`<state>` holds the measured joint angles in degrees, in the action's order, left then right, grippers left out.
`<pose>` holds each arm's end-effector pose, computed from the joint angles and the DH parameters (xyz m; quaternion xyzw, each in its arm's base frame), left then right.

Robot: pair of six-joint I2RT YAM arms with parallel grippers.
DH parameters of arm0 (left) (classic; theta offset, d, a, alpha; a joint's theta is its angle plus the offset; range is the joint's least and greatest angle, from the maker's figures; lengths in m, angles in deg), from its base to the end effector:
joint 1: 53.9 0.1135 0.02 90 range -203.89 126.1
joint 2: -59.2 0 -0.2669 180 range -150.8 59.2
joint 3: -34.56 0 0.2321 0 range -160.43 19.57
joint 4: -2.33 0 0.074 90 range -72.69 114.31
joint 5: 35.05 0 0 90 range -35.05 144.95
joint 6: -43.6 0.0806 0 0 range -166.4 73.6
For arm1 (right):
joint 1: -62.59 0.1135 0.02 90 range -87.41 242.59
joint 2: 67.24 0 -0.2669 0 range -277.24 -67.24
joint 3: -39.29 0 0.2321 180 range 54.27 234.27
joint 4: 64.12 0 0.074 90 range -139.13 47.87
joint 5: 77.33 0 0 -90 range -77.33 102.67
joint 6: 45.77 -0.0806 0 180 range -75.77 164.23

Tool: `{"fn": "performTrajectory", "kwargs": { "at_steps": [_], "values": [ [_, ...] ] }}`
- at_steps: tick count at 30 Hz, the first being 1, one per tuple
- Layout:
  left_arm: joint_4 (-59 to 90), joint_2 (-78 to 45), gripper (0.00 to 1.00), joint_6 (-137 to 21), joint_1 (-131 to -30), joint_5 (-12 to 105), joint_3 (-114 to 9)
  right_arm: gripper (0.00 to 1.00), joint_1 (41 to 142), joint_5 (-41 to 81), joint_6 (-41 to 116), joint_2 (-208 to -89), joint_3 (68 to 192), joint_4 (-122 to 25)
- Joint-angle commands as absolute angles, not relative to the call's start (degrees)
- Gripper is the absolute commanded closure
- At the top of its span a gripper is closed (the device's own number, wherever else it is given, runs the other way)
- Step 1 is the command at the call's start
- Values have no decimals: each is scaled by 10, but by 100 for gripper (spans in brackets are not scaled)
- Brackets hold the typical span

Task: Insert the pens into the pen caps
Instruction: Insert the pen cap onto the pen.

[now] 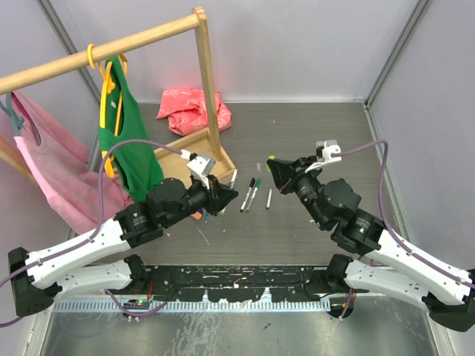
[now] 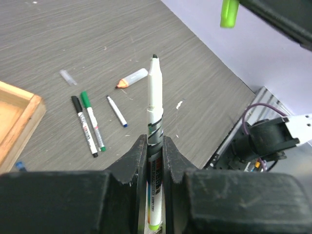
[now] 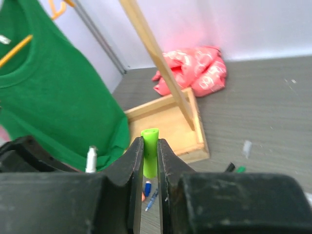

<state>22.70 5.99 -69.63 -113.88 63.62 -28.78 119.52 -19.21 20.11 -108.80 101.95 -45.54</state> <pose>0.1305 -0.2016 0.3407 0.1952 0.7415 -0.3811 0.5166 0.1334 0.1269 0.3804 0.0026 0.6938 0.3071 0.6514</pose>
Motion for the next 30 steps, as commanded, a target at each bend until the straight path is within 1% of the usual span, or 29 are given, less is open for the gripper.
{"fn": "performTrajectory", "kwargs": {
  "at_steps": [1, 8, 19, 30],
  "values": [
    [161, 63, 100, -675, -1138, 572, -307, 100, 1195, -105, 267, -1089, 1068, -549],
    [136, 51, 100, -669, -1138, 518, -315, 100, 1195, -27, 275, -1089, 1082, -623],
    [118, 49, 100, -664, -1137, 479, -322, 100, 1195, -9, 266, -1105, 1089, -631],
    [103, 61, 100, -664, -1138, 486, -319, 100, 1195, 26, 212, -1113, 1058, -663]
  ]
}}
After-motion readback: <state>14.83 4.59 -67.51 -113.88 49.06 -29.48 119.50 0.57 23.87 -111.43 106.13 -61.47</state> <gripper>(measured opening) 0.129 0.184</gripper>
